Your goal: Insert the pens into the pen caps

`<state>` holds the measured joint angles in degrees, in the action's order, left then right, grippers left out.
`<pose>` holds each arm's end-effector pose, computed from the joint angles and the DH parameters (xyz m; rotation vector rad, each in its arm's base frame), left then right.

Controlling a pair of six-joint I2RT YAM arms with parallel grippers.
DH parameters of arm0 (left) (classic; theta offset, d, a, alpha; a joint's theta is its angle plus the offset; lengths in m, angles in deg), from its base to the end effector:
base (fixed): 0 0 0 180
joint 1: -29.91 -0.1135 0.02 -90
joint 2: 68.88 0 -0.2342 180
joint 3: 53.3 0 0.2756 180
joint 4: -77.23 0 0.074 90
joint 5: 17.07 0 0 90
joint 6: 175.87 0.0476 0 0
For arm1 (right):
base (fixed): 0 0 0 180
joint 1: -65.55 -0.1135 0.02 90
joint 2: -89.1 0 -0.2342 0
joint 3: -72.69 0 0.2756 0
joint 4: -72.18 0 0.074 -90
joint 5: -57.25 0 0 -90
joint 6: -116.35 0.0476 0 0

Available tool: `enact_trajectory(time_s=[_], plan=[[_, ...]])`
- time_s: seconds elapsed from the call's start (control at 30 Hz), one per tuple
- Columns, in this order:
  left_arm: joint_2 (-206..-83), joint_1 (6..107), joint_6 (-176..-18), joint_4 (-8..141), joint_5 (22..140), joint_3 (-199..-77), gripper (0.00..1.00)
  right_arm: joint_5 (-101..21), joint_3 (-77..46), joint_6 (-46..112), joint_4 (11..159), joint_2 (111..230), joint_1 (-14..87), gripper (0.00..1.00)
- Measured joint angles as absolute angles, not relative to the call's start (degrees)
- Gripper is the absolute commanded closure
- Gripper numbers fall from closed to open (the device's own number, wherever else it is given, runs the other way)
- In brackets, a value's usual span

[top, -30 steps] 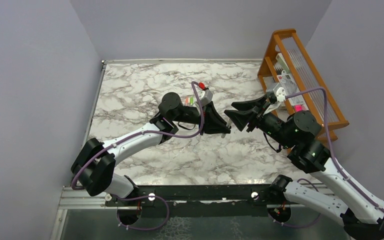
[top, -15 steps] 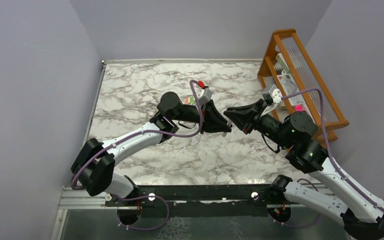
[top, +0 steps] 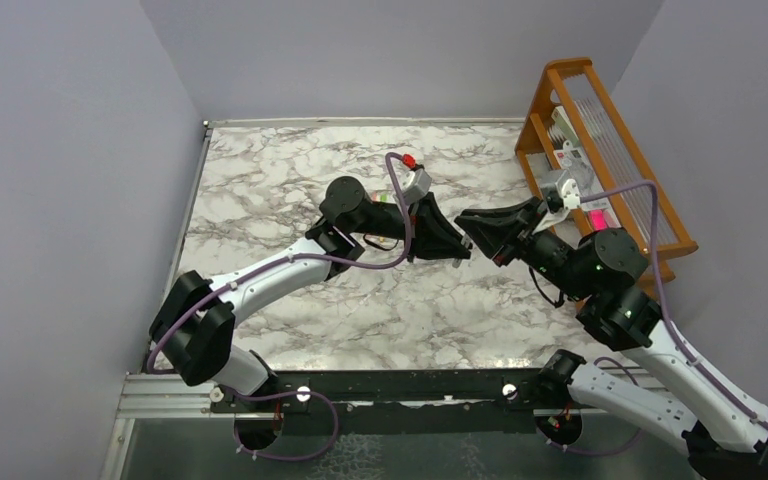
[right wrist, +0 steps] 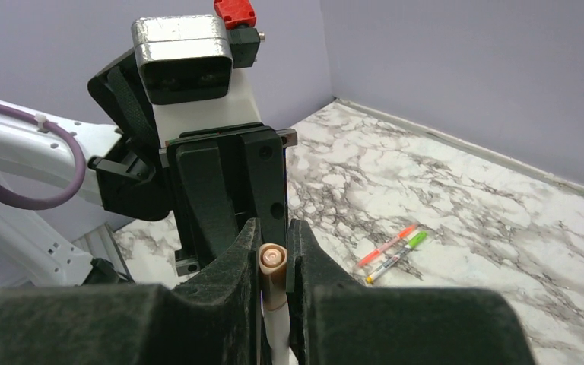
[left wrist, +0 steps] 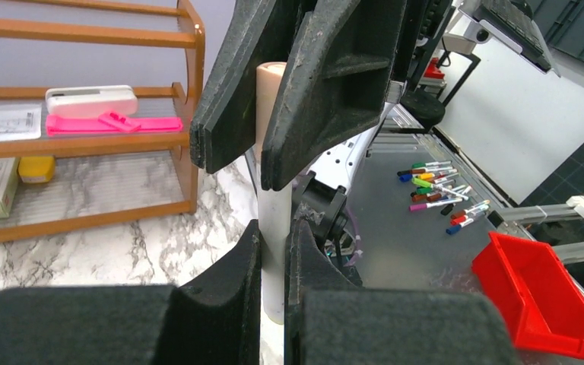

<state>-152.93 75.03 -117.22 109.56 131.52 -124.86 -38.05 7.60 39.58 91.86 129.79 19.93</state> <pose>0.2236 -0.2822 0.3204 1.1650 1.1446 -1.6867 0.1468 0.1563 0.3900 -0.5081 1.4696 0.8912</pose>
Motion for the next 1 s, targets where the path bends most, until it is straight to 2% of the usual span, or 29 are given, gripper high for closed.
enact_trajectory(time_s=[0.5, 1.0], plan=[[-156.06, 74.96, -118.27, 108.64, 131.78, -128.51, 1.0, -35.23, 12.63, 42.03, 85.29, 127.39, 21.06, 0.99], [-159.73, 73.32, -119.76, 106.04, 139.06, -135.09, 1.0, -34.64, 13.52, 42.9, 83.54, 127.21, 21.48, 0.99]])
